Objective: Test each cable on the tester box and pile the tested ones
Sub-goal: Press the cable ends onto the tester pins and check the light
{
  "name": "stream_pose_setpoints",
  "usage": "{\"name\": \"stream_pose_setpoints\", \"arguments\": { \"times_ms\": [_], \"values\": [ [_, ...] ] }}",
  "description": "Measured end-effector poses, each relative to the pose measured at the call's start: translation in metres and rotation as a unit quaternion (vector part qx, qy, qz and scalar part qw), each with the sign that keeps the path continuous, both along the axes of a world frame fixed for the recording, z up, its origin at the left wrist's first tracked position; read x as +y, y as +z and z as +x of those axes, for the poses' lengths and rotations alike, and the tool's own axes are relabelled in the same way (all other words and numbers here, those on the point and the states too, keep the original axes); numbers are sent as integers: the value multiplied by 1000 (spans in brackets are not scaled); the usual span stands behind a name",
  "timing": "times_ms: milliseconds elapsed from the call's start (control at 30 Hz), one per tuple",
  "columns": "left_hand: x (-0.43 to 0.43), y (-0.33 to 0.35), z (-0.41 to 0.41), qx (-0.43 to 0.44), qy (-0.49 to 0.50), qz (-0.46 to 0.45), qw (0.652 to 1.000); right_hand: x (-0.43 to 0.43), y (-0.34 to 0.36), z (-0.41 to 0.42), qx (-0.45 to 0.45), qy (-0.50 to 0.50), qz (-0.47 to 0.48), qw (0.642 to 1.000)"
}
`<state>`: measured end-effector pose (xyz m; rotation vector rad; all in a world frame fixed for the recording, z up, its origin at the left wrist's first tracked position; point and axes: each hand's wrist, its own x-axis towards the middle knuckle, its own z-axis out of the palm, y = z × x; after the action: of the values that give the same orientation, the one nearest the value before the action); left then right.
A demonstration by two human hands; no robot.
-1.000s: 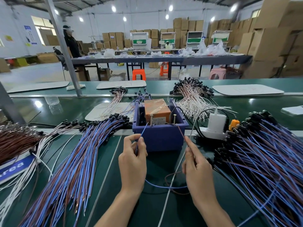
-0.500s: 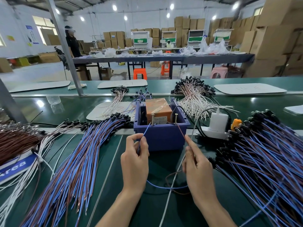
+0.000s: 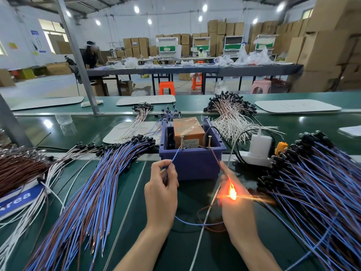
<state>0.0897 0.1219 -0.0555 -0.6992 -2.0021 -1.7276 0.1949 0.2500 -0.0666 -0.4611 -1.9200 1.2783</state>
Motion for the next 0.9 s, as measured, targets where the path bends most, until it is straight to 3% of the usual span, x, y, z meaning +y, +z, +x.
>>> {"name": "stream_pose_setpoints", "arguments": {
  "times_ms": [633,900],
  "values": [
    [-2,3,2,-26,-6,38,999,-3,8,0,2,1,14,1000],
    [-4,3,3,-50,12,50,997,0,5,1,-5,6,-27,1000]
  ]
}}
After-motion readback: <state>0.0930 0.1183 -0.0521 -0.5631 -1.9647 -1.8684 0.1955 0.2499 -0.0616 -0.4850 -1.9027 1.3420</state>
